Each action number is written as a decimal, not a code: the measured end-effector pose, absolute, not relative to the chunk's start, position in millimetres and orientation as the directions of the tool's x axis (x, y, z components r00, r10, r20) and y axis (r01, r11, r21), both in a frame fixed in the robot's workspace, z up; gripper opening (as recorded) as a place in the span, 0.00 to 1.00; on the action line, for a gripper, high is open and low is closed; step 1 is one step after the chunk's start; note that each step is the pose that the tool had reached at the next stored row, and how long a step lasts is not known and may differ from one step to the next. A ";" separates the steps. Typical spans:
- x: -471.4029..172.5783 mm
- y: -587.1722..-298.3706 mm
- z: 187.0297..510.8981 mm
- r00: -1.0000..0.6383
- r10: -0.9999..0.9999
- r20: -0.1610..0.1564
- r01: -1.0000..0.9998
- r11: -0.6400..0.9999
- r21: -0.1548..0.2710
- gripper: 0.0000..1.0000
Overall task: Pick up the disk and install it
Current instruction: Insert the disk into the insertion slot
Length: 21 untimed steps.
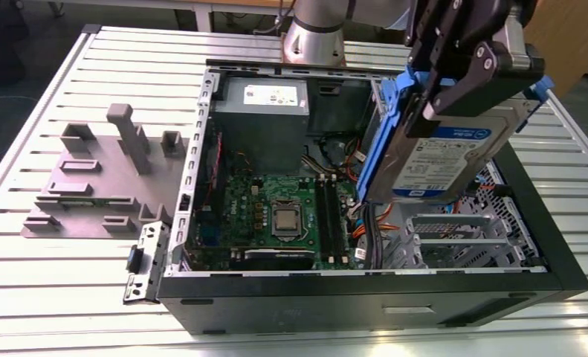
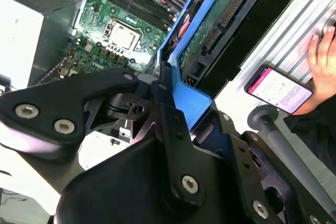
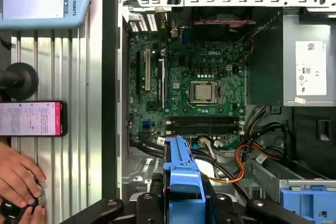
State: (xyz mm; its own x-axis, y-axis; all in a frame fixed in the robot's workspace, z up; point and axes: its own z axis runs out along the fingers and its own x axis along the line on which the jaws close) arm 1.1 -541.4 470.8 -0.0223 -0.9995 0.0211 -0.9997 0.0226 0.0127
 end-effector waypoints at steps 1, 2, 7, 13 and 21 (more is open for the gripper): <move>1.3 -542.8 470.7 -0.022 -1.000 0.022 -1.000 0.023 0.013 0.36; 1.7 -544.3 470.4 -0.022 -0.999 0.023 -1.000 0.023 0.013 0.36; 9.4 -549.4 468.5 -0.022 -0.999 0.024 -1.000 0.023 0.013 0.36; 27.6 -552.9 465.1 -0.022 -0.999 0.026 -1.000 0.023 0.013 0.36; 56.1 -553.7 460.0 -0.022 -0.999 0.029 -1.000 0.023 0.013 0.36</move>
State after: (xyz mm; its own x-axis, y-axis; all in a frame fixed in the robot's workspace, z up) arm 56.1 -553.7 460.0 -0.0223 -0.9993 0.0290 -0.9997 0.0227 0.0126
